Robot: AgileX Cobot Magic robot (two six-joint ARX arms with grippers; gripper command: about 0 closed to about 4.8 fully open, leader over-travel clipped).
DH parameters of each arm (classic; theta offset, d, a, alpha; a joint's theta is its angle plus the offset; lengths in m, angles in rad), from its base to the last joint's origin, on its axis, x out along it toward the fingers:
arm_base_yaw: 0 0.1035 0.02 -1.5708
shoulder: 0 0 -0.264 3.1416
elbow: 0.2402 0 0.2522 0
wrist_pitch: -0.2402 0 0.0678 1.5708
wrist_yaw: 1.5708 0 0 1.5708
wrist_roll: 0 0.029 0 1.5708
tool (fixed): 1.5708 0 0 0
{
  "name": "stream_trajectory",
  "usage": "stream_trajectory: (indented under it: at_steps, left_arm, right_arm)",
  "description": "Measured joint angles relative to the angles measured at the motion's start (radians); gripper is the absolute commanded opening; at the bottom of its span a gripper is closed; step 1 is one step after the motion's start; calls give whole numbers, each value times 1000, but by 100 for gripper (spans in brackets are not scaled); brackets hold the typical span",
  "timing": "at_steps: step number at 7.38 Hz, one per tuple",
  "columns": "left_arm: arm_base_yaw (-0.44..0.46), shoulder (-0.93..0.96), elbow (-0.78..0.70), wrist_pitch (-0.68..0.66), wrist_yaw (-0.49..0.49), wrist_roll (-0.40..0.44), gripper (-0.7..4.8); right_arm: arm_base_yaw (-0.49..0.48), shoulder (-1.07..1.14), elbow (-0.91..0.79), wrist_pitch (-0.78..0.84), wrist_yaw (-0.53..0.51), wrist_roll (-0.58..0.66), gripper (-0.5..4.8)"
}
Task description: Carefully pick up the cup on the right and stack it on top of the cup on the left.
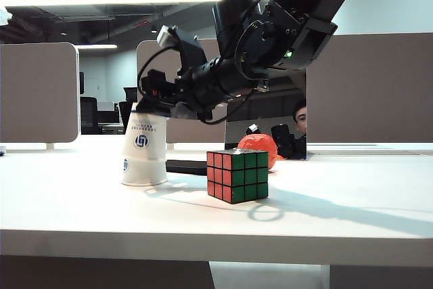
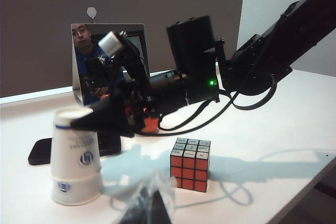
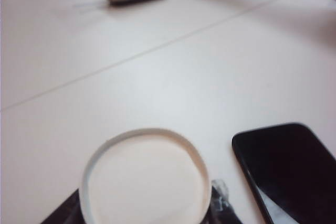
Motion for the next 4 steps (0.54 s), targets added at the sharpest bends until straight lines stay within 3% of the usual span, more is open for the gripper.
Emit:
stream_trajectory:
  at_steps: [2,3,4]
  left_arm:
    - [0,0,0,0,0,0,-5]
    - [0,0,0,0,0,0,-5]
    - [0,0,0,0,0,0,-5]
  right_arm:
    - [0,-7,6,-63,-3,-3,294]
    - [0,-8,6,-68,-3,-3,460]
    - [0,-5,2,-94,-3,-2,463]
